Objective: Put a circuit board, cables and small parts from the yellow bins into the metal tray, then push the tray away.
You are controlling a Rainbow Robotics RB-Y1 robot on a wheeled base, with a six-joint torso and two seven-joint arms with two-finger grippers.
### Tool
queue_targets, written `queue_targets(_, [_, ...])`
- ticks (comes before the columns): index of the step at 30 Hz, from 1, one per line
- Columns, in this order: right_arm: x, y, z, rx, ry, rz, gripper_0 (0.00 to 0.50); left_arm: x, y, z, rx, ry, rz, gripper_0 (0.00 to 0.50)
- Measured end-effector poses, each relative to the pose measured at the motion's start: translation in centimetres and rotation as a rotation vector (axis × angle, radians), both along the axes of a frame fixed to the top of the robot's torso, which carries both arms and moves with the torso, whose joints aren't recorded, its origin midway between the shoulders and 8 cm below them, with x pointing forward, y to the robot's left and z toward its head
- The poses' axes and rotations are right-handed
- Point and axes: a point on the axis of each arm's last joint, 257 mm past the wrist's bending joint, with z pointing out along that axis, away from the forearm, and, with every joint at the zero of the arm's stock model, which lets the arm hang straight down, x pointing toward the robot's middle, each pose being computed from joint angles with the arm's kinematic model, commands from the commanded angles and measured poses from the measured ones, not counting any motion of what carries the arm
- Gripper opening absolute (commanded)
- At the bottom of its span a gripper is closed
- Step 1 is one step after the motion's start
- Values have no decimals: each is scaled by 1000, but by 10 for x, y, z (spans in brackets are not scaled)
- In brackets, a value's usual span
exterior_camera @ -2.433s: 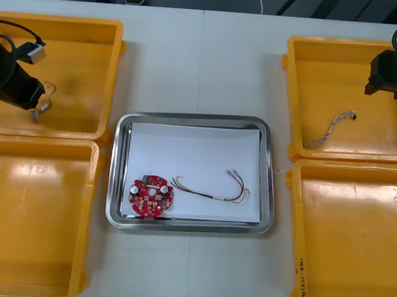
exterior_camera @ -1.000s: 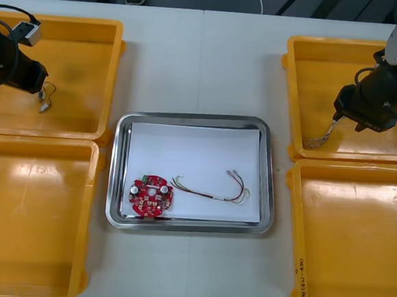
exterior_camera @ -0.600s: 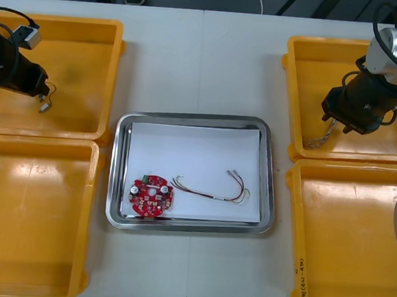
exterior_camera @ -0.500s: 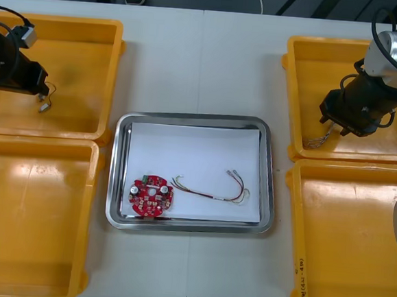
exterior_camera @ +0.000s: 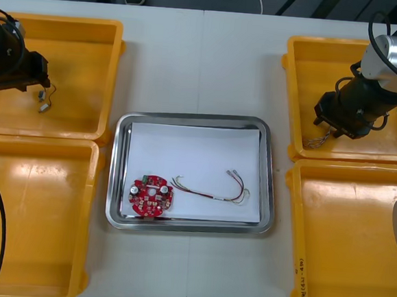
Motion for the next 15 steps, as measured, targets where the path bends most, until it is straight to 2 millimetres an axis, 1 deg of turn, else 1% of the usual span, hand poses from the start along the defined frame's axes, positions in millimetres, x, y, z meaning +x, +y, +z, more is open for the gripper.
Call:
queue_targets(5, [1, 2, 1, 7, -1, 2, 500, -1, 0, -2, 6, 6, -3, 500])
queue_targets(6, [1, 3, 1, 9, -1, 3, 411, -1, 0, -3, 8, 10, -4, 500])
queue_targets(7, [1, 3, 1, 11, -1, 4, 292, -2, 0, -5, 11, 16, -5, 500])
queue_targets(8, [1, 4, 1, 12, -1, 4, 292, -3, 0, -8, 13, 22, -5, 500])
queue_targets(9, [1, 4, 1, 15, -1, 5, 149, -4, 0, -11, 15, 30, -5, 500])
queue_targets(10, [1, 5, 1, 17, -1, 6, 80, -5, 0, -13, 16, 35, -4, 500])
queue_targets(11, [1, 6, 1, 19, -1, 6, 70, -6, 1, -15, 18, 40, -4, 500])
queue_targets(12, [1, 6, 1, 20, -1, 7, 13, -7, 1, -17, 18, 44, -3, 500])
queue_targets(13, [1, 6, 1, 20, 0, 7, 0, -7, 1, -18, 19, 48, -3, 500])
queue_targets(15, [1, 6, 1, 20, 1, 7, 0, -8, 1, -20, 19, 53, -2, 500])
